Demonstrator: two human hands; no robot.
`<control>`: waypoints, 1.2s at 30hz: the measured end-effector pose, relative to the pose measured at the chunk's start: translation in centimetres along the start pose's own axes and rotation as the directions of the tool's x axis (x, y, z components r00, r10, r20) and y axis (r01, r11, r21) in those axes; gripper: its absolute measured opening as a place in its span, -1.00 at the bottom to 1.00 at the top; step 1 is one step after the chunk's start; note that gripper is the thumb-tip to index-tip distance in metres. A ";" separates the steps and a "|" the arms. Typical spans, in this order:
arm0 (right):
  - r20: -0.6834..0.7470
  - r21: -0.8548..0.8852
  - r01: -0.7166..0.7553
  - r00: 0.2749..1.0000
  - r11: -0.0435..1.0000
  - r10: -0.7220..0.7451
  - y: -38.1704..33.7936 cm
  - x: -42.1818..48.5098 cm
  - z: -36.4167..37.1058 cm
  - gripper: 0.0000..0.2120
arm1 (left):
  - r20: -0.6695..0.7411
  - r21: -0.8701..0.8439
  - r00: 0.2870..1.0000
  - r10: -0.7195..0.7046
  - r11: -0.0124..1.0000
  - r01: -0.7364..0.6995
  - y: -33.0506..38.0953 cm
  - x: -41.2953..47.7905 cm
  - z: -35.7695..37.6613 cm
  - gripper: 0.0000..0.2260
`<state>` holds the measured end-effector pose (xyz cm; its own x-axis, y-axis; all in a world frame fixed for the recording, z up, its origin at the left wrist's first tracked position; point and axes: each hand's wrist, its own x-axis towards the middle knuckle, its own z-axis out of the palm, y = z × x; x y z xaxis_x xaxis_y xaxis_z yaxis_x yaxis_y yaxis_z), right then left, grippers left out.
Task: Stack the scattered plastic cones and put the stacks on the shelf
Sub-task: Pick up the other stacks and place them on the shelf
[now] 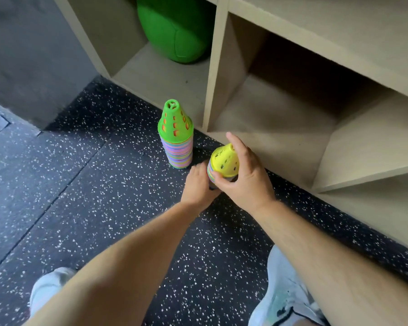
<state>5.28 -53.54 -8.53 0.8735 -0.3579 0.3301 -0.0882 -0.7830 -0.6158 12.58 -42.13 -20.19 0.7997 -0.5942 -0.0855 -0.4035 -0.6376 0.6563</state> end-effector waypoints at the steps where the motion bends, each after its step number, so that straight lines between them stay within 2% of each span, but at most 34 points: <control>1: 0.003 0.015 -0.020 1.000 1.000 0.020 0.0 0.0 -0.2 -0.18 | 0.022 0.032 1.000 0.020 0.999 -0.021 0.0 0.3 -0.2 -0.47; 6: 0.096 0.062 -0.173 0.981 0.983 0.167 -0.1 0.1 -1.7 -0.13 | 0.110 0.082 0.993 0.046 0.995 -0.055 0.5 -0.1 -1.0 -0.39; 9: 0.125 0.072 -0.221 0.970 0.973 0.211 -0.5 -0.3 -2.7 -0.08 | 0.131 0.027 0.991 0.027 0.999 -0.031 0.8 -2.0 -1.7 -0.35; 14: 0.126 0.095 -0.225 0.969 0.970 0.212 -3.0 -0.6 -5.0 -0.06 | 0.127 -0.114 0.991 -0.045 0.992 0.060 2.2 -5.1 -4.4 -0.40; 18: 0.062 0.116 -0.131 0.990 0.985 0.124 -6.4 0.5 -8.0 -0.12 | 0.046 -0.226 0.998 -0.035 0.973 0.044 5.1 -6.9 -8.0 -0.40; 22: -0.023 0.160 0.005 1.000 0.987 -0.002 -12.1 4.2 -13.6 -0.13 | -0.043 -0.294 0.996 0.081 0.951 -0.091 9.6 -7.2 -14.5 -0.38; 24: -0.080 0.147 0.075 0.995 0.986 -0.064 -15.4 6.6 -17.1 -0.12 | -0.141 -0.284 0.978 0.151 0.941 -0.186 12.2 -6.9 -18.8 -0.41; 28: -0.190 0.124 0.254 0.955 0.959 -0.229 -22.6 11.1 -25.2 -0.13 | -0.294 -0.226 0.908 0.298 0.902 -0.369 18.5 -5.9 -28.0 -0.34; 31: -0.269 0.128 0.369 0.906 0.921 -0.326 -28.1 13.6 -31.4 -0.13 | -0.399 -0.142 0.818 0.414 0.854 -0.501 23.6 -5.5 -35.1 -0.36; 36: -0.378 0.082 0.494 0.819 0.866 -0.432 -35.9 16.6 -40.2 -0.11 | -0.476 -0.095 0.717 0.509 0.781 -0.617 31.3 -5.5 -44.6 -0.35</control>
<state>3.70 -51.81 47.77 0.5727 -0.1472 0.8064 0.3946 -0.8127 -0.4286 15.39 -36.95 34.21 0.5800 -0.5172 0.6294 -0.7665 -0.0849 0.6366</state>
